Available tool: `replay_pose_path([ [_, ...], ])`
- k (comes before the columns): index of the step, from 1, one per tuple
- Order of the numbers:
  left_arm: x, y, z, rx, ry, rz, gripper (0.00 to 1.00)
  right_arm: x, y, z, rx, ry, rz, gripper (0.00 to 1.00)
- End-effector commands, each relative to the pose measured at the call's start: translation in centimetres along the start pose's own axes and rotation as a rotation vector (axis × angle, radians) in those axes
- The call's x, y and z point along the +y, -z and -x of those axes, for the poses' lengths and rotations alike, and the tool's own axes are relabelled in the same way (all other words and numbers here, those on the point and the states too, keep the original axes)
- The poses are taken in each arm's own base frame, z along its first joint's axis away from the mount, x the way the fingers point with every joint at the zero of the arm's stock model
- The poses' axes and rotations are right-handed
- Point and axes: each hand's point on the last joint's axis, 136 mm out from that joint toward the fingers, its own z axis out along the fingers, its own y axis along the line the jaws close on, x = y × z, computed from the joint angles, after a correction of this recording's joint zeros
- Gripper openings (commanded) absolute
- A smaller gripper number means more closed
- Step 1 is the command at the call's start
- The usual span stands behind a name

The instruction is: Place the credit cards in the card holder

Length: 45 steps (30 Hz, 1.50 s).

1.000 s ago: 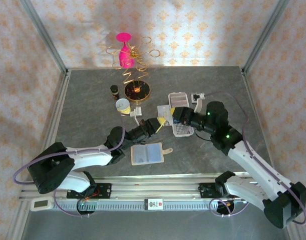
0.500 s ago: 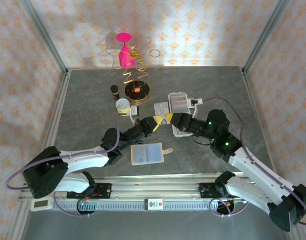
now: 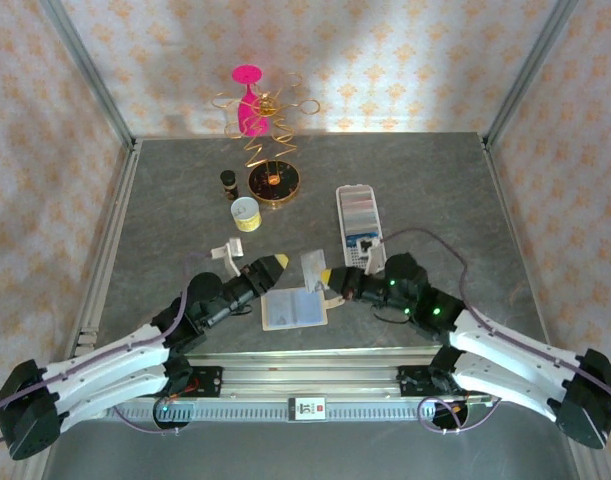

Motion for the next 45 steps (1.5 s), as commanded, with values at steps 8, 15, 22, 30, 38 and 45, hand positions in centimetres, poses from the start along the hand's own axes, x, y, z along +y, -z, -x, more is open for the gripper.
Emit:
replay_pose_path([
  [8, 13.9, 3.3, -4.0, 0.207, -0.279, 0.620, 0.60, -3.8, -4.3, -4.4, -0.025, -0.022, -0.111, 0.00],
  [15, 15.3, 3.1, -5.1, 0.274, -0.386, 0.749, 0.60, -5.4, -5.8, -5.1, -0.055, -0.022, -0.157, 0.00],
  [22, 14.8, 2.1, -5.9, 0.317, -0.414, 0.748, 0.60, -6.6, -6.2, -5.3, -0.069, -0.016, -0.188, 0.00],
  [30, 15.2, 1.6, -6.9, 0.365, -0.427, 0.765, 0.59, -7.3, -7.1, -5.9, -0.048, -0.003, -0.206, 0.00],
  [38, 15.9, 1.6, -7.4, 0.392, -0.449, 0.794, 0.50, -8.1, -7.5, -6.1, -0.053, -0.001, -0.224, 0.00],
  [45, 17.1, 2.1, -8.0, 0.418, -0.460, 0.830, 0.42, -8.6, -7.7, -6.5, -0.046, -0.007, -0.232, 0.00],
])
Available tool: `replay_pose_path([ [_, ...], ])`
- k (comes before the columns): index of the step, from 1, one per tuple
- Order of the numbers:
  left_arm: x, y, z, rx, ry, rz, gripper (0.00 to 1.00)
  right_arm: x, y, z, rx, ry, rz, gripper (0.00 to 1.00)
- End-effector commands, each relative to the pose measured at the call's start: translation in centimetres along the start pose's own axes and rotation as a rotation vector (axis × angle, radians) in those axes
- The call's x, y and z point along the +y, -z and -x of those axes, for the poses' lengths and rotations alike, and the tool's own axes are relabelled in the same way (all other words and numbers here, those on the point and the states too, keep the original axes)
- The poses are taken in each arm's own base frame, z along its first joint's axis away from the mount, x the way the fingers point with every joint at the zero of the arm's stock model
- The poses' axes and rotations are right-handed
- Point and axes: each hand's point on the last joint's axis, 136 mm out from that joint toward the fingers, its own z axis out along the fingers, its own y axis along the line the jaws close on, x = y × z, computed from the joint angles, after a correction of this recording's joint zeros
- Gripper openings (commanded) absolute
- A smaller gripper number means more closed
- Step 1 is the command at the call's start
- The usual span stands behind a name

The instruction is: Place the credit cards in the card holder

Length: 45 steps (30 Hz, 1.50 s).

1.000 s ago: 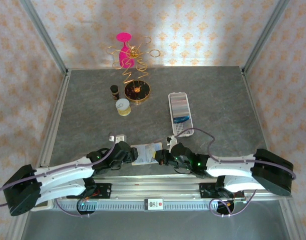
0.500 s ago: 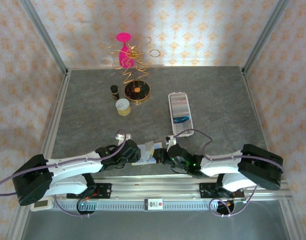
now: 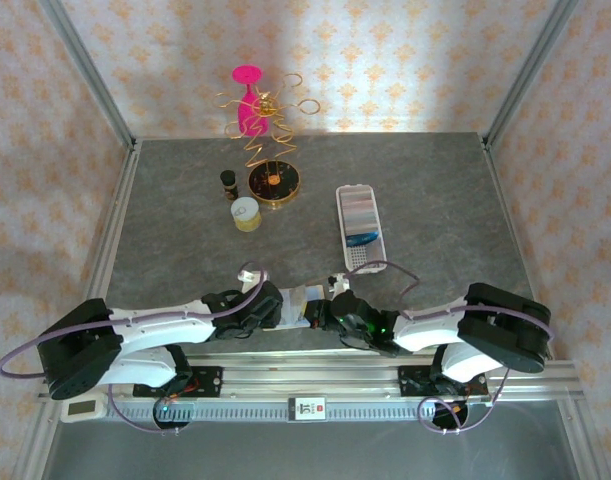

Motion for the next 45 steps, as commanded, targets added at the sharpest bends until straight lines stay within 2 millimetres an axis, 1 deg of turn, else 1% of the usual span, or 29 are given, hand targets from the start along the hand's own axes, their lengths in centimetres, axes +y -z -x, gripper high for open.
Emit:
replay_pose_path([
  [1, 0.8, -0.2, -0.6, 0.016, -0.029, 0.045, 0.42, 0.4, -0.2, 0.6, -0.041, -0.007, 0.013, 0.00],
  [4, 0.9, -0.3, -0.7, 0.020, -0.026, 0.047, 0.40, 0.5, -0.3, 0.5, -0.040, -0.013, 0.020, 0.00],
  [7, 0.9, -0.3, -0.9, 0.024, -0.025, 0.043, 0.34, 0.5, -0.3, 0.6, -0.046, -0.026, 0.031, 0.00],
  [14, 1.1, -0.4, -1.1, 0.028, -0.018, 0.042, 0.27, -1.2, -0.2, 0.4, -0.063, -0.075, -0.013, 0.00],
  [18, 1.1, -0.3, -1.2, 0.027, -0.009, 0.035, 0.27, -1.4, -0.3, 0.4, -0.067, -0.084, -0.026, 0.00],
  [28, 1.3, -0.3, -1.3, 0.025, -0.006, 0.039, 0.27, -0.8, -0.6, 0.3, -0.069, -0.135, 0.026, 0.00],
  [32, 1.3, -0.4, -1.2, 0.024, -0.005, 0.038, 0.27, -1.0, -0.2, 0.7, -0.096, -0.170, 0.034, 0.00],
  [35, 1.3, -0.4, -1.2, 0.024, -0.004, 0.038, 0.27, -1.1, 0.3, 1.3, -0.132, -0.186, 0.037, 0.00],
  [39, 1.2, -0.4, -1.2, 0.025, -0.002, 0.034, 0.27, -0.5, 0.8, 2.1, -0.167, -0.186, 0.063, 0.00],
  [45, 1.1, -0.4, -1.2, 0.025, -0.002, 0.031, 0.27, 0.5, 0.0, 2.0, -0.160, -0.193, 0.107, 0.00],
])
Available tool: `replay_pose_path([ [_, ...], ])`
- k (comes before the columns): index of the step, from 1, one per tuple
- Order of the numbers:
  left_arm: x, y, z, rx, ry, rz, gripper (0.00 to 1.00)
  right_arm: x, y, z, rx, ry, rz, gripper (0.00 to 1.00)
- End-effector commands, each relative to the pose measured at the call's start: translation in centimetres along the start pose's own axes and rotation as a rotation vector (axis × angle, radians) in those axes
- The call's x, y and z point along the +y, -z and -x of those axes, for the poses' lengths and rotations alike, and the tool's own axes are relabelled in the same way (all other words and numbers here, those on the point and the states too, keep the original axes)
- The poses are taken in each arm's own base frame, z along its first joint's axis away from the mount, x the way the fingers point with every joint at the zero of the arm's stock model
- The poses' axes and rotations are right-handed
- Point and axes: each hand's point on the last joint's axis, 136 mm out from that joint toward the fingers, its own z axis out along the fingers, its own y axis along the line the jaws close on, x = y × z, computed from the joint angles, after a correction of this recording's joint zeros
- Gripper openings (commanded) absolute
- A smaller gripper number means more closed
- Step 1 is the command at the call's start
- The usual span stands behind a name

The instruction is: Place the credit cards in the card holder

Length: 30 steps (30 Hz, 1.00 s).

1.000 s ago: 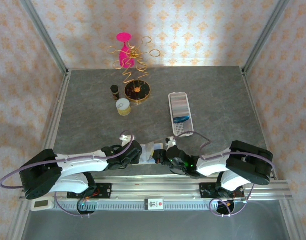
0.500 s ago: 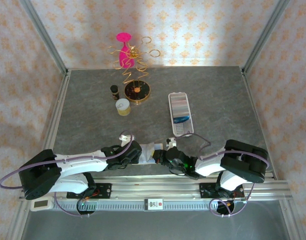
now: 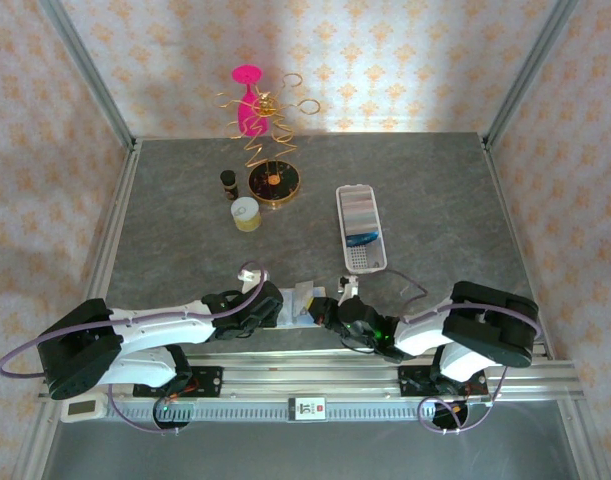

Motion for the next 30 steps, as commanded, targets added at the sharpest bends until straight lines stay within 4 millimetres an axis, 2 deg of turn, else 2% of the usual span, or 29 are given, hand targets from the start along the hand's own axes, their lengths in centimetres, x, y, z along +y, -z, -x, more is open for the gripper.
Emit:
replay_pose_path([
  [1, 1.4, -0.4, -1.5, 0.043, -0.005, 0.039, 0.27, 1.2, -0.5, 0.3, -0.030, -0.015, 0.045, 0.00],
  [7, 1.4, -0.3, -1.4, 0.040, -0.003, 0.037, 0.26, 1.1, -1.5, -0.6, 0.008, -0.022, 0.047, 0.00],
  [12, 1.5, -0.4, -1.6, 0.042, -0.001, 0.039, 0.26, 0.8, -1.5, -1.6, 0.052, -0.029, 0.047, 0.00],
  [18, 1.7, -0.4, -1.7, 0.041, 0.000, 0.042, 0.26, -0.7, -1.1, -3.9, 0.120, -0.033, -0.014, 0.00],
  [22, 1.7, -0.5, -1.7, 0.040, 0.005, 0.039, 0.26, -1.6, -0.8, -4.2, 0.125, -0.054, -0.034, 0.00],
  [30, 1.0, -0.5, -2.0, 0.052, 0.032, -0.010, 0.27, -0.2, -2.1, -4.3, 0.120, -0.056, -0.005, 0.00],
])
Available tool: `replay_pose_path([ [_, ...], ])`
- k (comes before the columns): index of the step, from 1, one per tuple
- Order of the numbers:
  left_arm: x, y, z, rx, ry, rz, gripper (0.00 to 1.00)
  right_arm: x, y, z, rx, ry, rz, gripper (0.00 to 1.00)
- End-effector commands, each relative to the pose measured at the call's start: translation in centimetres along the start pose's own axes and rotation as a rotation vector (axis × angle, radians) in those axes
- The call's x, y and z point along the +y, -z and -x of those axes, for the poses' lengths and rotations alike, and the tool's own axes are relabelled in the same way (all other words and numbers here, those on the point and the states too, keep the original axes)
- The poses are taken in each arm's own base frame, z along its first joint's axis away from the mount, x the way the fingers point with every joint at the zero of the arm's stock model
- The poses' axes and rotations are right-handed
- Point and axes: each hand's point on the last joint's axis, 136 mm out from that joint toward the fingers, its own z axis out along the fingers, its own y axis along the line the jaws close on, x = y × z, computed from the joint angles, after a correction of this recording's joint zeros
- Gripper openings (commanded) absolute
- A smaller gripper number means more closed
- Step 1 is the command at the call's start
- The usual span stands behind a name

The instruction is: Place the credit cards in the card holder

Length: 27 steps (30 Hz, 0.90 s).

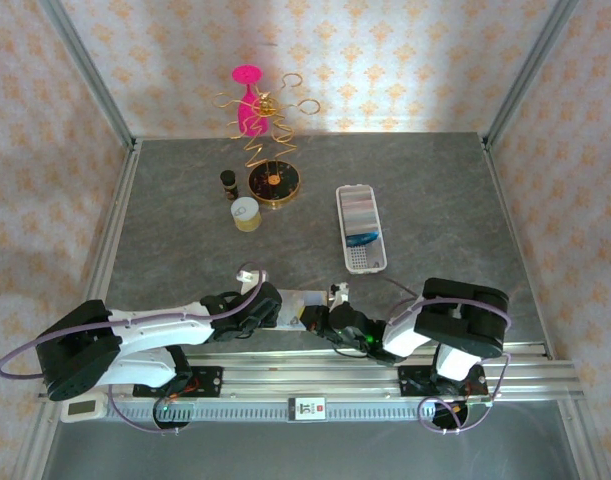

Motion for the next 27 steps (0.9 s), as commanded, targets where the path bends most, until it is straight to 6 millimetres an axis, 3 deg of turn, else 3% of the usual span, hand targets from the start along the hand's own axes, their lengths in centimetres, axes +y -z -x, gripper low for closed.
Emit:
replay_pose_path([
  [1, 1.0, -0.4, -2.0, 0.063, 0.013, 0.003, 0.27, 0.5, -0.7, -0.9, 0.025, -0.001, 0.005, 0.00],
  [6, 0.8, -0.3, -2.1, 0.062, 0.038, -0.027, 0.28, 1.4, -1.3, -1.2, 0.039, 0.018, 0.020, 0.00],
  [9, 0.9, -0.2, -2.2, 0.061, 0.047, -0.029, 0.29, 1.0, -1.7, -1.6, 0.066, 0.064, -0.026, 0.17],
  [16, 1.0, -0.2, -2.5, 0.063, 0.060, -0.046, 0.32, -0.6, 0.5, 0.5, -0.013, 0.164, -0.171, 0.37],
  [21, 0.7, -0.3, -2.6, 0.068, 0.067, -0.064, 0.32, -0.8, 0.6, 0.8, -0.014, 0.213, -0.221, 0.32],
  [27, 0.6, -0.4, -2.8, 0.073, 0.077, -0.081, 0.32, -0.4, -0.8, 0.2, 0.019, 0.247, -0.235, 0.10],
])
